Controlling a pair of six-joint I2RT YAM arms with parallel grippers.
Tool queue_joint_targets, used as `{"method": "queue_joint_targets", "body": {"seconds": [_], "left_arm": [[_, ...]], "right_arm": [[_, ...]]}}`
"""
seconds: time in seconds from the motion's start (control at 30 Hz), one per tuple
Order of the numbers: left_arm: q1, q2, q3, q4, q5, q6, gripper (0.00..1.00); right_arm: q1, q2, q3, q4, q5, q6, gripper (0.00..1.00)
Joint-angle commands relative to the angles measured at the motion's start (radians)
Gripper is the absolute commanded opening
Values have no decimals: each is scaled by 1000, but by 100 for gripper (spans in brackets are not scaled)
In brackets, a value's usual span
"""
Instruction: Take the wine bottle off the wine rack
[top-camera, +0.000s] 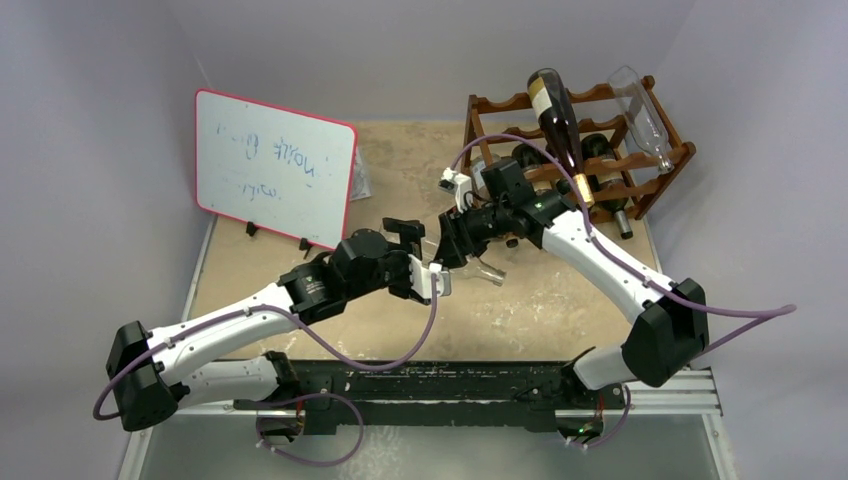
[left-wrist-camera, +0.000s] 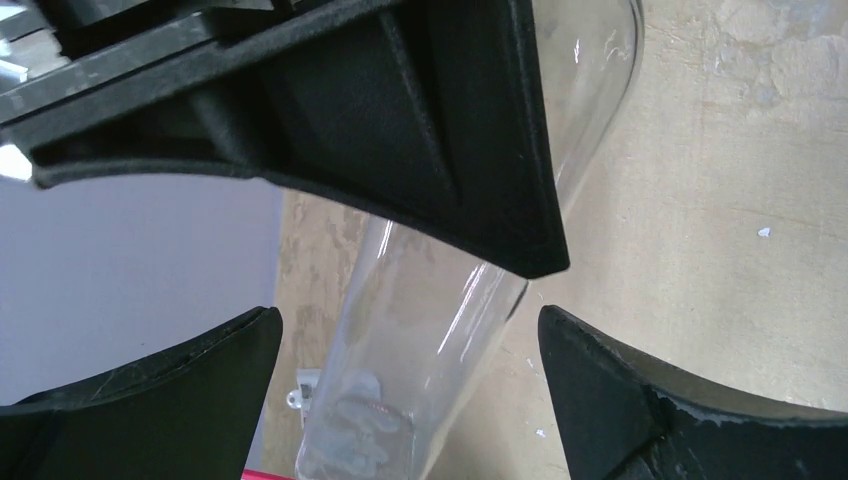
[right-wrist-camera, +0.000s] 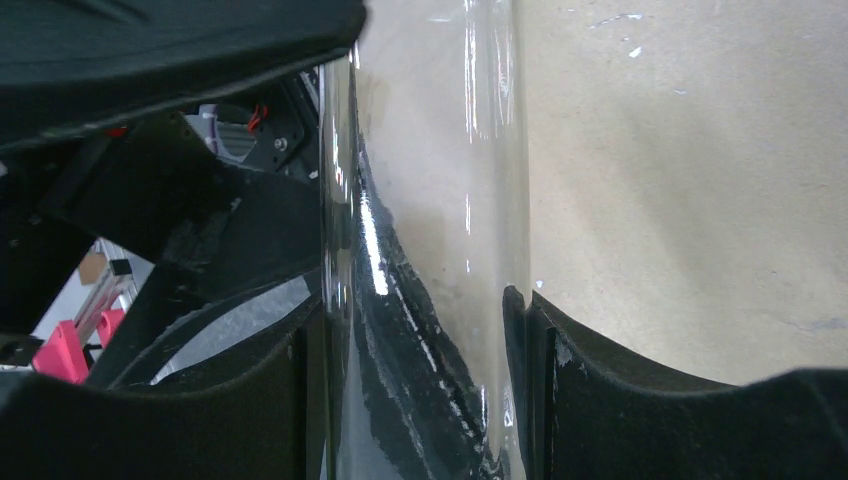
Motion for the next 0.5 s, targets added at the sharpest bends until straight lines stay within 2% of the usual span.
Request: {"method": "queue_joint_targets", "body": {"seconds": [0.0, 0.3, 0.37, 0.47], "left_arm": [[-1, 19, -1, 48, 24, 24, 100], [-3, 30, -25, 56, 74, -1, 99], [-3, 36, -26, 56, 84, -9, 92], [-5, 34, -31, 55, 83, -21, 76]], "right_arm": [[27, -26, 40, 48, -64, -8, 0], [67, -34, 39, 11, -47, -30, 0], [70, -38, 32, 18, -52, -27, 0], [75, -38, 27, 19, -54, -26, 0]]}}
